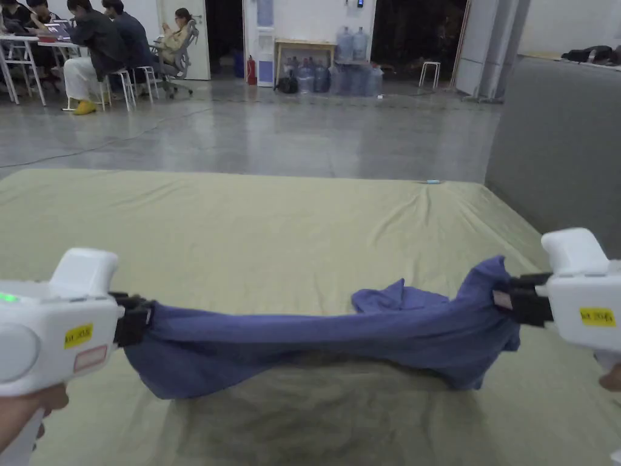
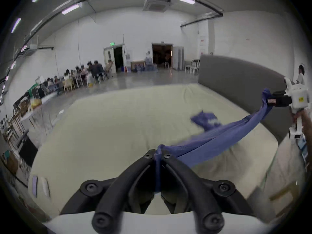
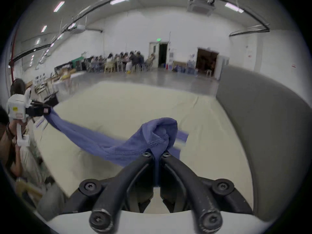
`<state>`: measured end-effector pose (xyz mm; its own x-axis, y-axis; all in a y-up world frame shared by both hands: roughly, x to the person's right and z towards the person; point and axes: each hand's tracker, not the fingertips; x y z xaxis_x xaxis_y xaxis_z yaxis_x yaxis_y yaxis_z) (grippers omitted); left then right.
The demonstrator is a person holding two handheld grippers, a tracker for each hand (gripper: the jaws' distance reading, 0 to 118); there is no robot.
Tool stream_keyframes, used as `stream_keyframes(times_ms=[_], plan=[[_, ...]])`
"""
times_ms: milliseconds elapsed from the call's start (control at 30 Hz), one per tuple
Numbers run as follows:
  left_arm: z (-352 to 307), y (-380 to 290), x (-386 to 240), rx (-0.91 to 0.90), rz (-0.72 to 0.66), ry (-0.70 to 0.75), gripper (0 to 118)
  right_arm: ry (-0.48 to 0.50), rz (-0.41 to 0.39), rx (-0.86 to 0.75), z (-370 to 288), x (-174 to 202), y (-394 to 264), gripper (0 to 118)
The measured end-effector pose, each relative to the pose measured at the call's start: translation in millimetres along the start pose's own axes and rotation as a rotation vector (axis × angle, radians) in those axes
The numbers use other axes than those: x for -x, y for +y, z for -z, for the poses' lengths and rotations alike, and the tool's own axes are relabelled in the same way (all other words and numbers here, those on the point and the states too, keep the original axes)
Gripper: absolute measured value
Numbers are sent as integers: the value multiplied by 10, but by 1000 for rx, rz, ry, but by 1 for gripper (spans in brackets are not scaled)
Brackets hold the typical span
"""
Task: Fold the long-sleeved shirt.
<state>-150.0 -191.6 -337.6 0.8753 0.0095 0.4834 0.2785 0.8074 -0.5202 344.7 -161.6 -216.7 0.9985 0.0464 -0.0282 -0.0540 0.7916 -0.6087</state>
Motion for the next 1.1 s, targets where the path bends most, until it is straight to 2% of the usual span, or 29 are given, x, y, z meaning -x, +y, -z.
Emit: stream_keyframes(times_ms=[100, 200, 333, 533, 567, 600, 633, 667, 700, 733, 800, 867, 900, 933, 967, 1033, 1100], plan=[[-57, -713, -33, 113, -30, -47, 0, 42, -78, 196, 0, 174, -691, 1], [78, -1278, 59, 223, 6, -78, 0, 95, -137, 376, 112, 252, -1267, 1], [233, -1769, -9, 362, 92, -74, 0, 161, -146, 550, 289, 383, -1783, 1], [392, -1995, -14, 385, 32, -64, 0, 143, -128, 606, 586, 413, -2072, 1], [384, -1984, 7, 362, 13, -70, 0, 136, -110, 595, 580, 392, -2073, 2], [360, -1967, 28, 321, -9, -67, 2, 128, -79, 563, 539, 364, -2071, 10], [326, -1948, 45, 307, -22, -65, 32, 121, -71, 546, 500, 342, -2057, 38], [172, -1946, -88, 311, -24, -59, 76, 114, -65, 525, 420, 317, -2040, 68], [135, -1928, -68, 320, -42, -55, 112, 104, -67, 512, 317, 308, -2017, 90], [63, -1908, -42, 326, -67, -52, 115, 95, -71, 499, 229, 298, -1985, 96], [-103, -1728, -220, 290, -78, -71, 114, 73, -58, 452, 62, 252, -1872, 96], [-123, -1602, -323, 263, -68, -52, 111, 61, 2, 430, 16, 242, -1760, 91], [-135, -1525, -357, 242, -47, -31, 97, 44, 42, 408, 23, 236, -1722, 72], [-142, -1464, -382, 214, -21, -26, 40, 37, 69, 387, 34, 235, -1694, 12], [-97, -1410, -452, 200, -6, -7, 0, 34, 95, 375, 89, 243, -1666, 0], [7, -1352, -546, 198, -29, -7, 0, 40, 119, 374, 238, 254, -1617, 0], [72, -1235, -521, 190, -91, -85, 0, 82, 141, 364, 363, 246, -1473, 0]])
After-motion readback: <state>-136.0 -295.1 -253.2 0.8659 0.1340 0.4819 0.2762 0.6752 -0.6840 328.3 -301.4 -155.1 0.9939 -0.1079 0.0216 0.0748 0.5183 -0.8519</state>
